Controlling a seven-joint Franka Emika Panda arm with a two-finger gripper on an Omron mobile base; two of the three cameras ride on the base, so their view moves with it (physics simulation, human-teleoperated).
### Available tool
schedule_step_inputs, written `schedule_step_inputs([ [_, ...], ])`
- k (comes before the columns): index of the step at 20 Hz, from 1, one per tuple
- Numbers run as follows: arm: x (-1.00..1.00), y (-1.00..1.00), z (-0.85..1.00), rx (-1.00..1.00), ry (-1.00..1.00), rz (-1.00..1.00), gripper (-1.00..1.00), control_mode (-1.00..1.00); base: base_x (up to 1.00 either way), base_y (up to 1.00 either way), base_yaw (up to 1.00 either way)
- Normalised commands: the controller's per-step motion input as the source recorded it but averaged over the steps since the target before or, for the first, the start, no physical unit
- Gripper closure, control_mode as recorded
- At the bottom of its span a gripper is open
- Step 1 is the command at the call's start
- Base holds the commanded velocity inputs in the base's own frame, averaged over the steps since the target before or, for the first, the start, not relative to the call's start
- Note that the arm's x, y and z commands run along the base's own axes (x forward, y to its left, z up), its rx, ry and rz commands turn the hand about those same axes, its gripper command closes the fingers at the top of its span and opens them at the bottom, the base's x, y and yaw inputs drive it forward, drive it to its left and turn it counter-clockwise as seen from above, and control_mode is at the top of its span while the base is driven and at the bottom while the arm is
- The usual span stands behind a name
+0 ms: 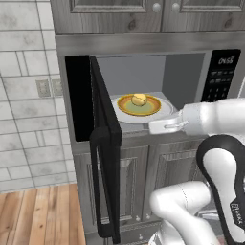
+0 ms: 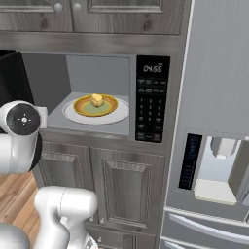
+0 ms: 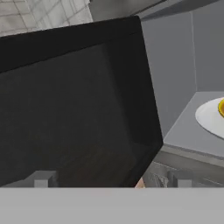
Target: Retrieve the reheated potato from the microwave, then place the potato, cheese, and condiment on the cutting board.
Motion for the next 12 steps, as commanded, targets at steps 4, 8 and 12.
schedule_step_inputs([
  [4, 0.32, -0.27, 0.0, -0.22, -0.01, -0.34, -1.0, -1.0, 0.0, 0.0, 0.0],
  [8, 0.37, -0.25, 0.0, -0.21, 0.0, -0.38, -1.0, -1.0, 0.0, 0.0, 0.0],
  [12, 0.33, -0.33, 0.0, -0.15, 0.0, -0.35, -1.0, -1.0, 0.0, 0.0, 0.0],
])
